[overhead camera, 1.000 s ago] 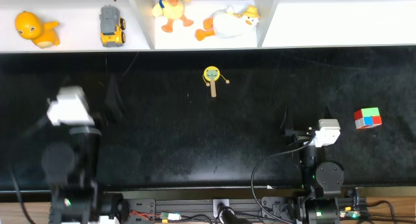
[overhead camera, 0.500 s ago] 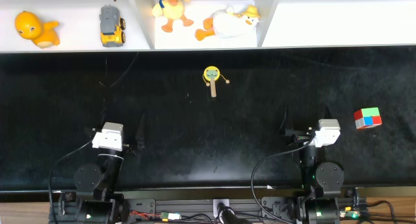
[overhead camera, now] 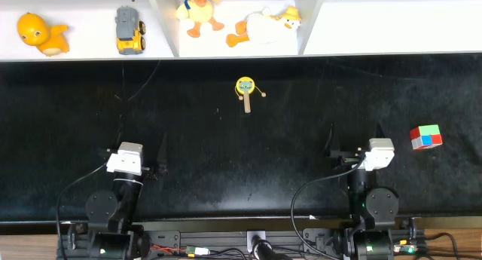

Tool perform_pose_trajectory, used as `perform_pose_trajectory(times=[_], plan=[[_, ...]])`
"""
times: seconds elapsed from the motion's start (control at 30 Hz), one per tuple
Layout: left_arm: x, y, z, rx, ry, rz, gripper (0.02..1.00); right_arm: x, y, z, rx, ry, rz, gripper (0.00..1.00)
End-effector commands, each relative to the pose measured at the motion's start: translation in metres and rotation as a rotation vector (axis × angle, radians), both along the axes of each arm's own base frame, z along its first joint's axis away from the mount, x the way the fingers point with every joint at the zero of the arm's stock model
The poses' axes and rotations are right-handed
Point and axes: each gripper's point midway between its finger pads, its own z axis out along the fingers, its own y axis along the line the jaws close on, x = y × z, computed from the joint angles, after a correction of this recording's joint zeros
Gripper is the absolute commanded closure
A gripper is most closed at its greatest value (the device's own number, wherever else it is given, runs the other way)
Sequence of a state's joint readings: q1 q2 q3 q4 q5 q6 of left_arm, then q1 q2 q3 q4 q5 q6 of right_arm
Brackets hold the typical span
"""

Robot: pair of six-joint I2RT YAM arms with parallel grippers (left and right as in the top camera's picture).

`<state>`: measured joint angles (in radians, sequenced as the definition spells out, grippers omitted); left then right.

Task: Store Toys

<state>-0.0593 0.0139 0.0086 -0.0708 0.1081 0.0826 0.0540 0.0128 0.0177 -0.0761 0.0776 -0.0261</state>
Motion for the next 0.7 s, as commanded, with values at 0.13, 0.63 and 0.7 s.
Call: perform_pose_trajectory(times=[0.13, 0.63, 0.7], plan=[[0.000, 0.001, 0.001, 0.015, -0.007, 0.003, 0.020, 0.000, 0.002, -0.003, 0.008, -0.001, 0.011, 0.005], [0.000, 0.001, 0.001, 0.015, -0.007, 0.003, 0.020, 0.006, -0.012, -0.006, 0.121, 0.168, -0.149, 0.005], [0.000, 0.001, 0.001, 0.015, -0.007, 0.004, 0.020, 0.008, 0.001, -0.003, 0.124, 0.263, -0.144, 0.005]])
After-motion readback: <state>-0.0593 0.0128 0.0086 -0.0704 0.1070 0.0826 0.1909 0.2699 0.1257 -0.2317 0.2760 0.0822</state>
